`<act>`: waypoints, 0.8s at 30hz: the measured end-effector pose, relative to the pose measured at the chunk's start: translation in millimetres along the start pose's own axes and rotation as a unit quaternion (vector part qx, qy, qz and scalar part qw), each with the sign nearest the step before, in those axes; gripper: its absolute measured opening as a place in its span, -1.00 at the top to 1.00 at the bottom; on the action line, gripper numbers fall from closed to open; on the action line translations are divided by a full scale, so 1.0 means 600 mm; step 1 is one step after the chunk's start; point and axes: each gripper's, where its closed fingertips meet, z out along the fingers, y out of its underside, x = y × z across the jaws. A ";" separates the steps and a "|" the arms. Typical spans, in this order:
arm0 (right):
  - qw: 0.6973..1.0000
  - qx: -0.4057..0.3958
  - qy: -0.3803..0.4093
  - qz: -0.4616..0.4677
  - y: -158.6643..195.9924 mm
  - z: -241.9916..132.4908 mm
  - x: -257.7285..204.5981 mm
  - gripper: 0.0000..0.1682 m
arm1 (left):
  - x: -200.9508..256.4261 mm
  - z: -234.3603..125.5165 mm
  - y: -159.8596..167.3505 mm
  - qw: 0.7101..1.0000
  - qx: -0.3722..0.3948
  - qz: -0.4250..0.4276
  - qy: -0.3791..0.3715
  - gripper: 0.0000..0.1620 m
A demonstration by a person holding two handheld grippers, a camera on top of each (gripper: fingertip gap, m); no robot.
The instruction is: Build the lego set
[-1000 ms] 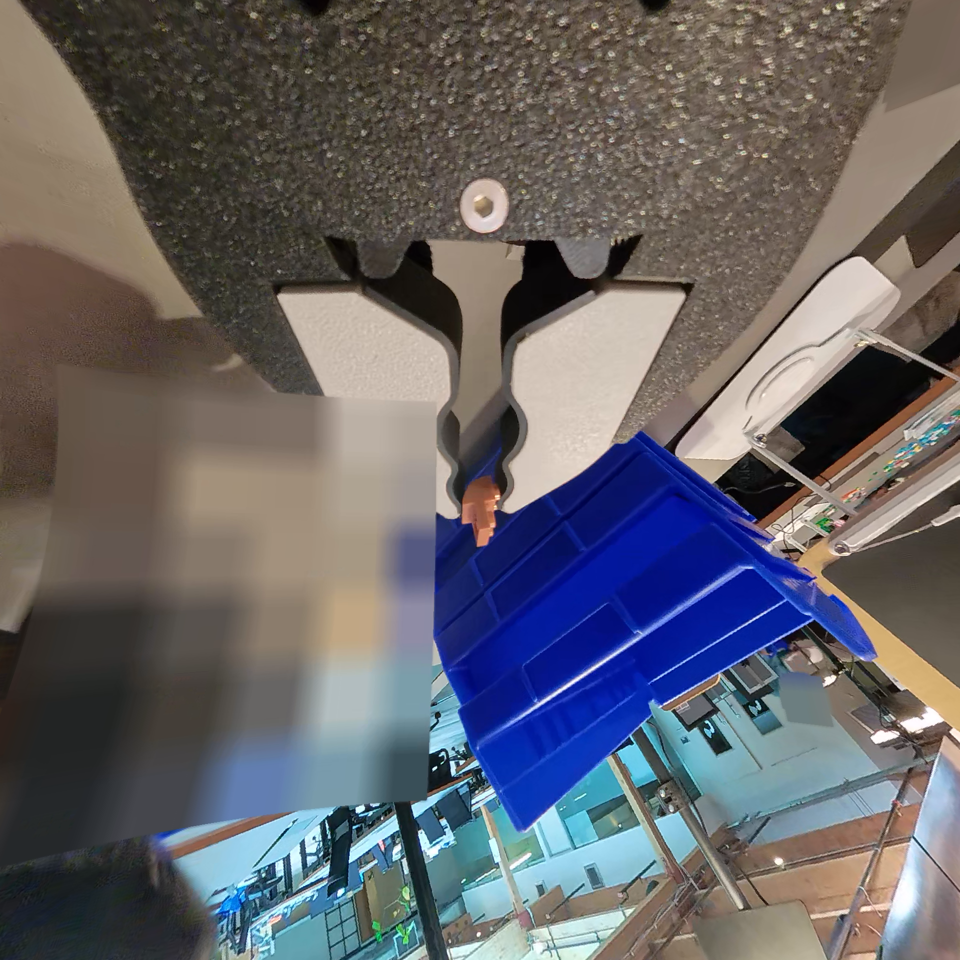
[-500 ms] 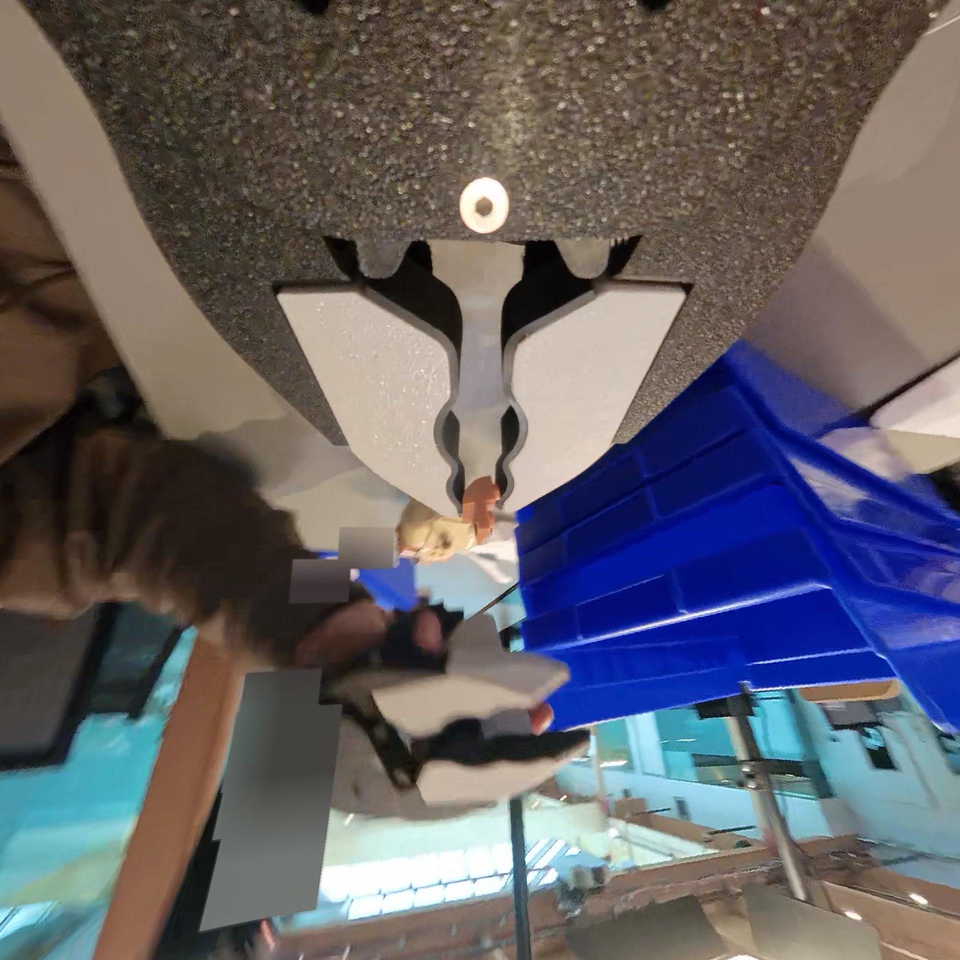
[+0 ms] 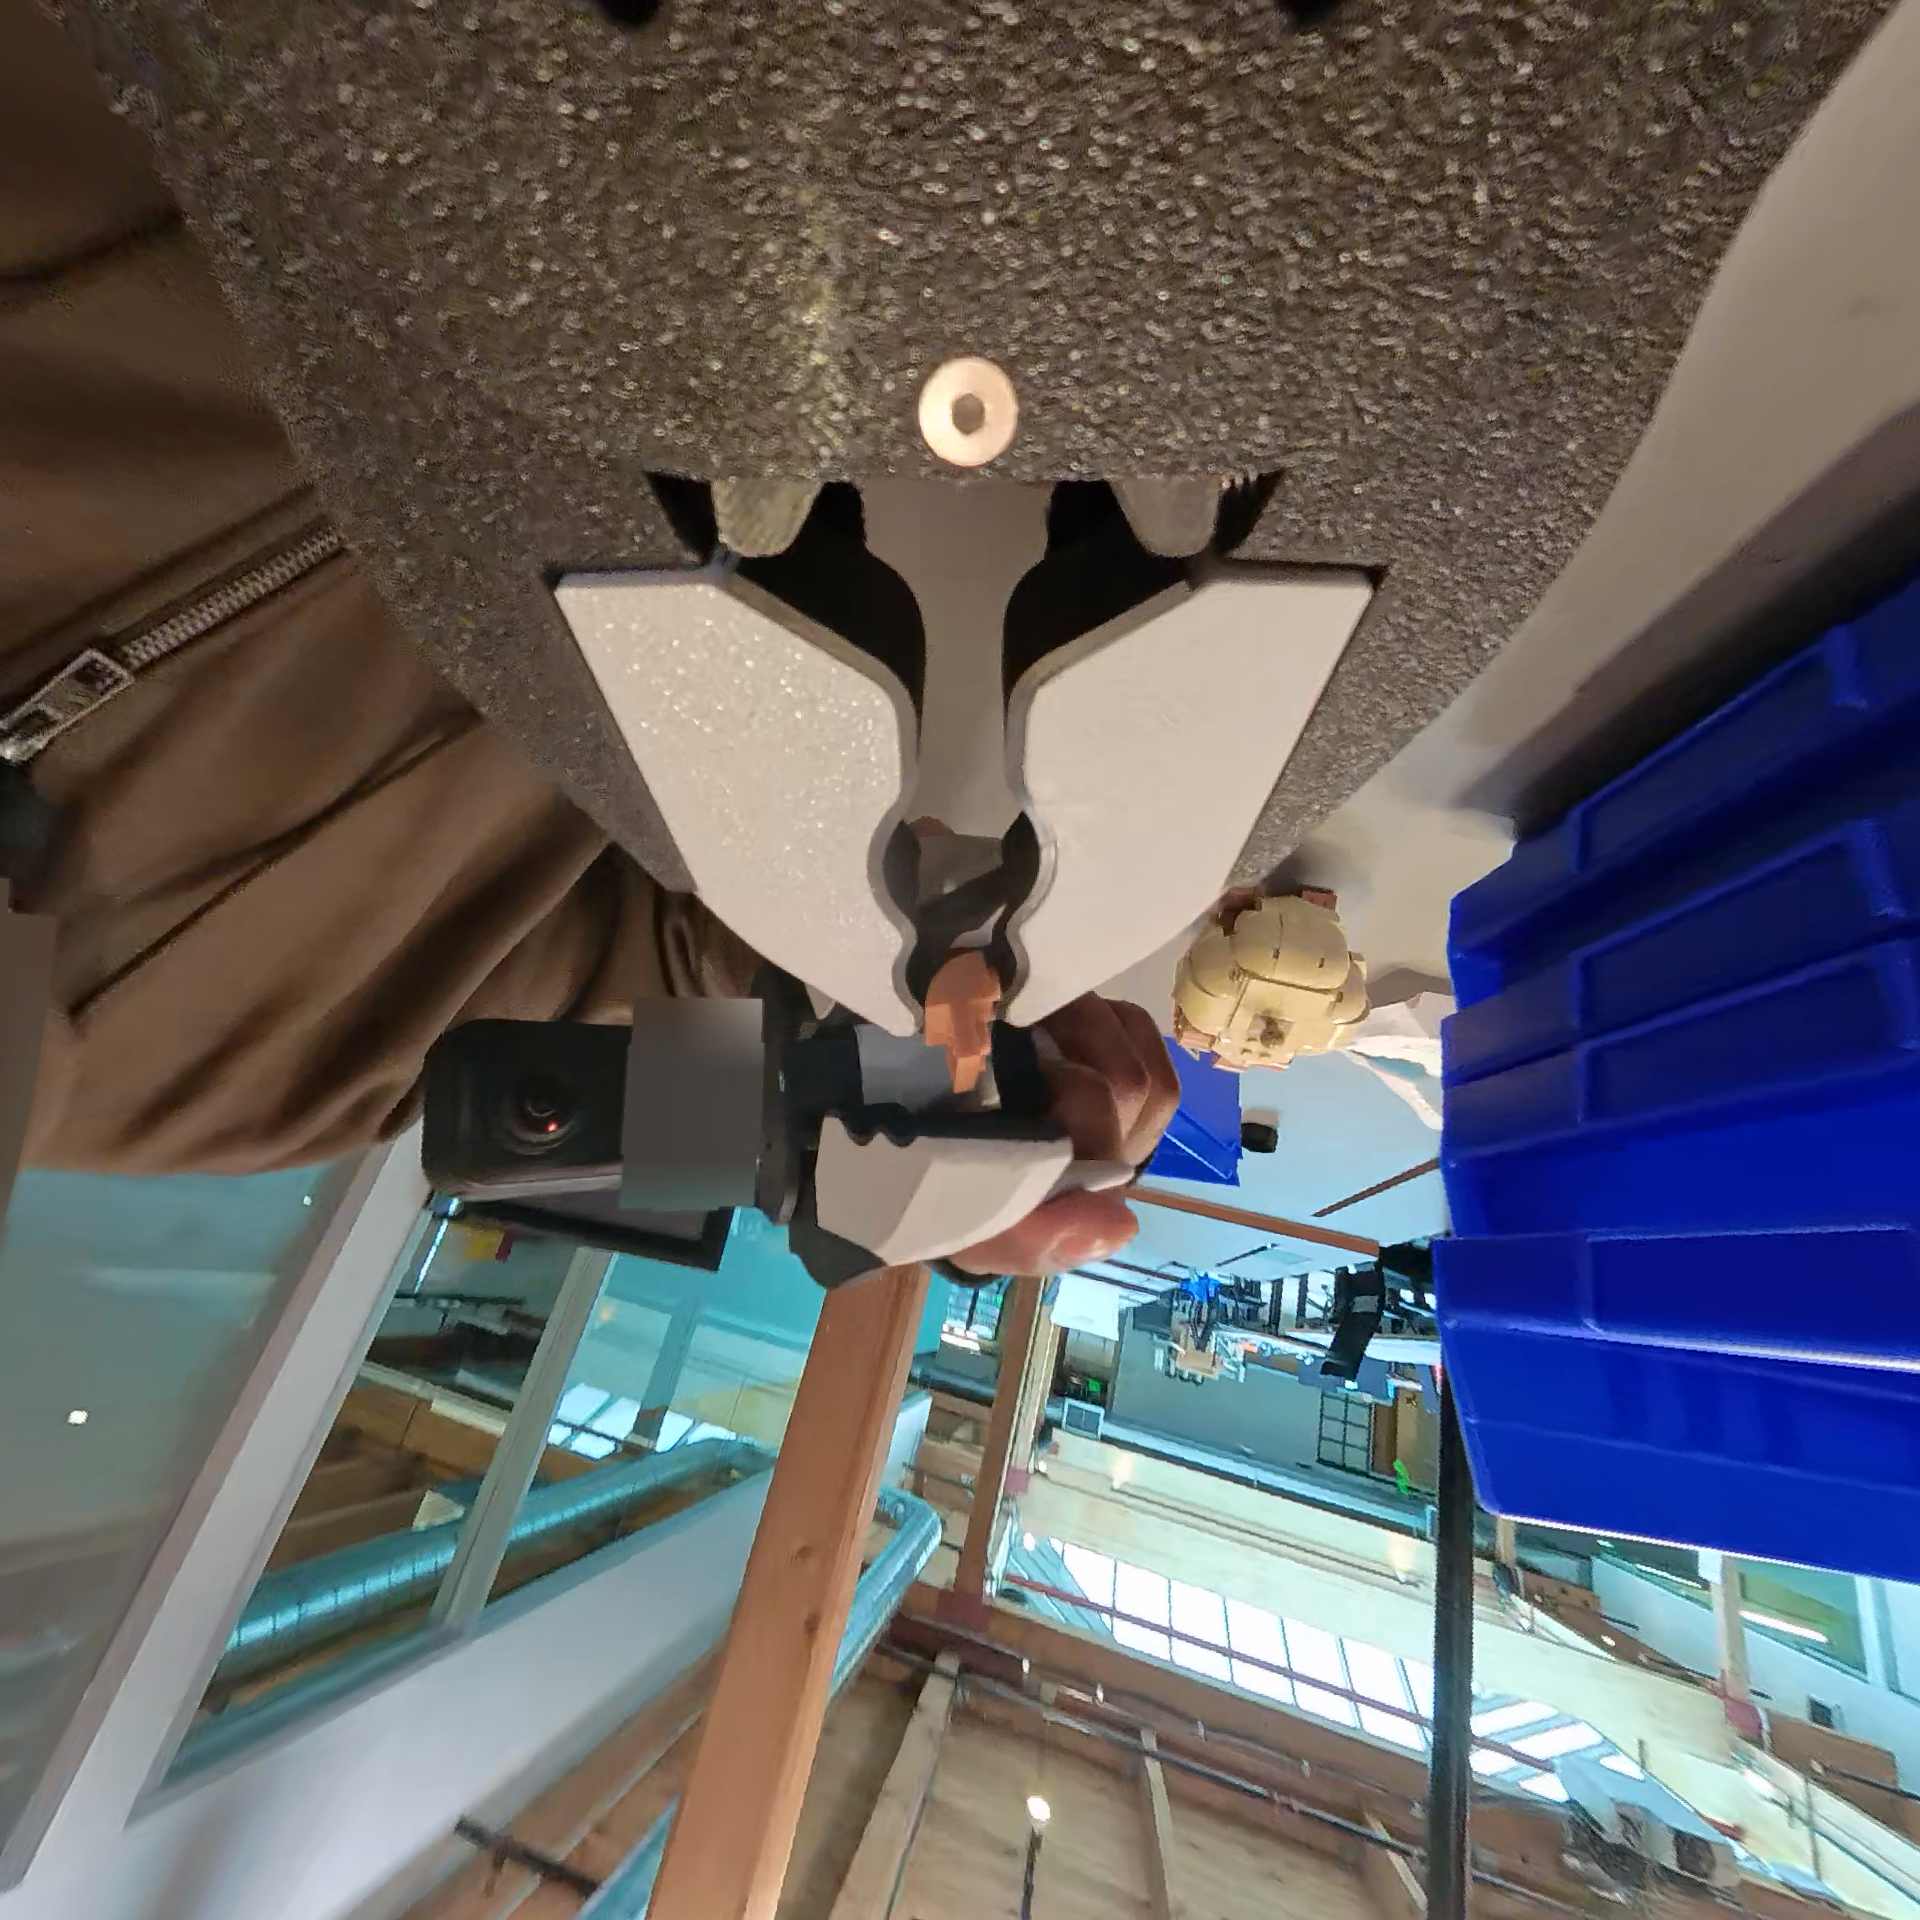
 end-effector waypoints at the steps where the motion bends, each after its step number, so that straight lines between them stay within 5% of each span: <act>1: 1.000 0.004 0.001 -0.003 -0.003 0.001 -0.003 0.54 | 0.003 0.002 0.005 1.000 -0.008 0.005 0.003 0.87; 14: 0.999 0.037 0.003 -0.016 -0.018 -0.004 -0.024 0.78 | 0.019 0.011 0.024 0.998 -0.052 0.006 0.022 0.85; 24: 0.999 0.027 0.006 0.020 -0.005 0.001 -0.024 0.79 | 0.008 0.011 0.028 0.998 -0.065 0.019 -0.007 0.75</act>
